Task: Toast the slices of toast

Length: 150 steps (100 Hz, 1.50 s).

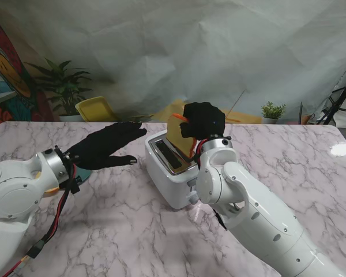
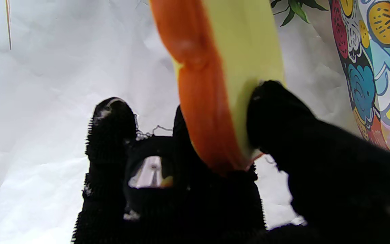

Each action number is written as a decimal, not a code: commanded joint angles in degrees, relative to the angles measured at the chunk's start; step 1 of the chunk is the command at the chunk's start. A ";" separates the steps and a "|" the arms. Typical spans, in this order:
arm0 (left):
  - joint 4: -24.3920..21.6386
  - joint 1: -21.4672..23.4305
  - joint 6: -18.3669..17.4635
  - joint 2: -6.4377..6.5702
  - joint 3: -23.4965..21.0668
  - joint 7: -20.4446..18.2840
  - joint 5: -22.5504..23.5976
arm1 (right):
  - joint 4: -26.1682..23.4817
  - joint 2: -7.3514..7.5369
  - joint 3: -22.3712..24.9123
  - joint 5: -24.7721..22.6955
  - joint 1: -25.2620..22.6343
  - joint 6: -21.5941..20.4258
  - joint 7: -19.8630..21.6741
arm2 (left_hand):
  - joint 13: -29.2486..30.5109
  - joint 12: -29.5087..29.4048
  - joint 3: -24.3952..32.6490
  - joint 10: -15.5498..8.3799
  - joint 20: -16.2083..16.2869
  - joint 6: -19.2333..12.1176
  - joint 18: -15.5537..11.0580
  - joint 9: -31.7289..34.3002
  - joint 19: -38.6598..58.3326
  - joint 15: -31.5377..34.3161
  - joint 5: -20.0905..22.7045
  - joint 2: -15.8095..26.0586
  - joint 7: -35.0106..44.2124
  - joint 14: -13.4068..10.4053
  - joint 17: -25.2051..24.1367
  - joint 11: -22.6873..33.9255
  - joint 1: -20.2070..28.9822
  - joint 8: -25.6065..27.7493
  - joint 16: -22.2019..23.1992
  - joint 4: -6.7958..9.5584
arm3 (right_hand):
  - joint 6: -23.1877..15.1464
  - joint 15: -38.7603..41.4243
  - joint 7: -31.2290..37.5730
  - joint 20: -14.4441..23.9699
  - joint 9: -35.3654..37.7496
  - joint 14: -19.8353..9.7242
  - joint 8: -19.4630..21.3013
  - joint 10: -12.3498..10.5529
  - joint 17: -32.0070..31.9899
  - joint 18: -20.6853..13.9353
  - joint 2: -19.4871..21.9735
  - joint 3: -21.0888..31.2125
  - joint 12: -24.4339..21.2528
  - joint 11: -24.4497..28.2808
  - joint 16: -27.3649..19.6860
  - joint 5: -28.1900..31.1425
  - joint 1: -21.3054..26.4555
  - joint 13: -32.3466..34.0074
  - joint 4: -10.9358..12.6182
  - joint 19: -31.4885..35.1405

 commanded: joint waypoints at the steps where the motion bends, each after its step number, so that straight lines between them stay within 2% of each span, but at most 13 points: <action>1: -0.12 -0.22 0.05 0.02 0.28 -0.82 0.18 | 0.12 -0.33 -0.14 0.34 -0.11 0.80 -0.02 | -0.88 0.64 -0.09 -0.45 0.82 -0.49 -2.03 0.95 -2.52 1.13 1.21 0.61 0.29 0.57 0.44 -0.06 0.78 -0.81 -0.55 0.58 | -5.03 3.58 4.84 0.34 5.15 -5.96 0.70 5.00 1.11 -0.55 -0.87 7.81 0.26 4.23 0.32 2.84 2.43 0.14 0.26 1.73; 25: 0.03 -0.32 0.31 0.03 0.65 -0.96 0.33 | 0.28 -0.65 -0.93 1.02 0.14 1.74 -0.09 | -0.83 0.66 -0.11 -0.40 0.99 -0.49 -2.08 1.00 -2.63 1.18 1.23 0.66 0.31 0.54 0.51 -0.04 0.82 -0.83 -0.63 0.58 | -4.81 3.69 4.81 0.41 5.14 -5.93 0.60 5.04 1.07 -0.67 -0.90 7.77 0.22 4.32 0.26 2.83 2.50 0.13 0.23 1.97; 51: -0.18 0.20 -0.04 -0.01 0.29 -0.61 0.64 | 2.90 -1.18 -1.39 2.45 0.73 1.70 -1.21 | -0.79 0.68 -0.08 -0.49 1.12 -0.46 -2.12 1.10 -2.70 1.30 1.39 0.68 0.39 0.55 0.57 -0.02 0.92 -0.82 -0.64 0.58 | -4.93 3.67 4.72 0.39 5.11 -5.80 0.45 5.10 0.96 -0.62 -1.01 7.77 0.11 4.24 0.17 2.73 2.49 0.10 0.26 2.02; 89: 0.16 0.48 -0.51 -0.15 0.70 0.32 1.18 | 4.65 -0.56 -0.93 1.55 0.68 -0.51 -0.72 | -0.74 0.73 -0.09 -0.68 1.25 -0.58 -2.27 1.33 -2.73 1.55 1.59 0.76 0.48 0.33 0.75 0.10 1.03 -0.80 -0.64 0.57 | -5.47 3.42 4.61 0.33 5.07 -5.28 0.22 5.01 0.52 -0.51 -0.84 7.25 -0.17 3.71 -0.09 2.72 2.51 0.09 0.50 1.90; 116: 0.34 0.55 -0.49 -0.19 1.08 0.57 1.60 | 4.46 -0.62 -0.28 0.64 0.69 -1.75 -2.39 | -0.66 0.76 -0.10 -0.78 1.29 -0.58 -2.30 1.37 -2.76 1.68 1.62 0.85 0.51 0.32 0.82 0.21 1.12 -0.79 -0.65 0.56 | -5.68 3.22 4.58 0.33 5.09 -5.30 0.13 4.87 0.49 -0.57 -0.60 7.01 -0.19 3.55 -0.26 2.65 2.50 0.08 0.63 1.92; 150: 0.24 0.84 -0.65 -0.16 0.97 0.51 1.95 | 4.00 0.17 0.00 -1.24 0.77 -2.63 -0.85 | -0.67 0.77 -0.12 -0.74 1.29 -0.59 -2.31 1.42 -2.82 1.74 1.67 0.84 0.54 0.33 0.84 0.39 1.20 -0.79 -0.70 0.56 | -6.24 3.14 4.52 0.36 5.07 -5.23 0.11 4.70 0.40 -0.78 -0.44 6.71 -0.18 3.37 -0.37 2.55 2.37 0.09 0.73 1.98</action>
